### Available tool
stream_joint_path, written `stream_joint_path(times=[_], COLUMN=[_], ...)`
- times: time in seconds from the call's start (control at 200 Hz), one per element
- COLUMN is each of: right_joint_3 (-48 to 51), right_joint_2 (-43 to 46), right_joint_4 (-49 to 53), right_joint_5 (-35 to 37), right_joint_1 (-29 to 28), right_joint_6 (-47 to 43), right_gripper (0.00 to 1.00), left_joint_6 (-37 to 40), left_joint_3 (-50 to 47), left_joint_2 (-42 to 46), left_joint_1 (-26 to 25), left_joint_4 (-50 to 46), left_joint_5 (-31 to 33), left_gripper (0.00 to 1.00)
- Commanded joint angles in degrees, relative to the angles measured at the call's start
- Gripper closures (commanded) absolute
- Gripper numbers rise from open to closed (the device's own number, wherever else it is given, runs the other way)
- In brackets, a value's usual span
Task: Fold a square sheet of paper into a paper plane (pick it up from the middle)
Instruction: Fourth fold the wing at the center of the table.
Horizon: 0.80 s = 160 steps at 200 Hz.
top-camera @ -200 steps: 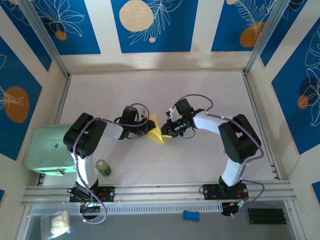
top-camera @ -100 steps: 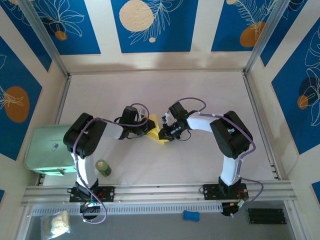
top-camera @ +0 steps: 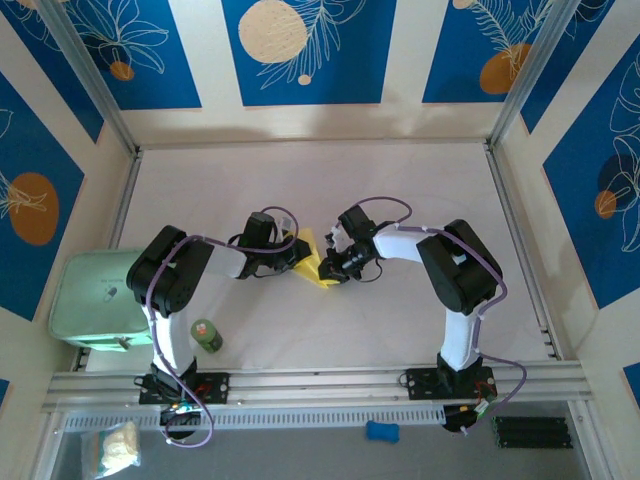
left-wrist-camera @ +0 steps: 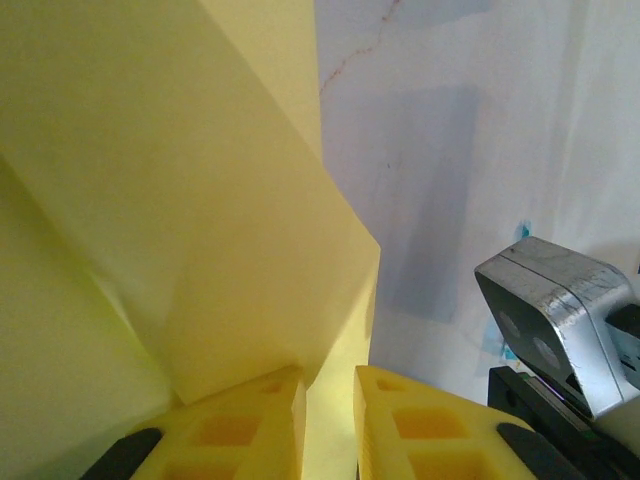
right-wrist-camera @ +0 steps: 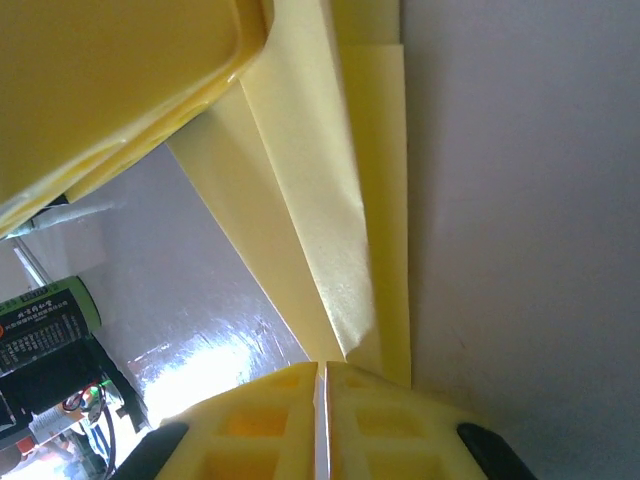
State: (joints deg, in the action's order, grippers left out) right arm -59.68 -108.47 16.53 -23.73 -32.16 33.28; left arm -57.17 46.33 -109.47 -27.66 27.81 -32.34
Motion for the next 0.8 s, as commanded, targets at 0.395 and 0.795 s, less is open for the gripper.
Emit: stream_joint_path(times=[0.395,0.795], right_joint_3=[0.1,0.1], right_joint_2=[-1.2,-1.7], right_joint_4=[1.7,2.4], right_joint_5=[2.0,2.6], right_joint_1=[0.3,0.2], right_joint_6=[0.3,0.1], right_gripper=[0.89,0.89], left_joint_6=[0.4,0.6], left_joint_3=[-1.3,-0.9], left_joint_2=[-2.0,-2.1], left_joint_1=[-0.1,-0.1], left_joint_4=[-6.9,-7.7], left_joint_5=[3.5,3.5], left_gripper=[0.78,0.78])
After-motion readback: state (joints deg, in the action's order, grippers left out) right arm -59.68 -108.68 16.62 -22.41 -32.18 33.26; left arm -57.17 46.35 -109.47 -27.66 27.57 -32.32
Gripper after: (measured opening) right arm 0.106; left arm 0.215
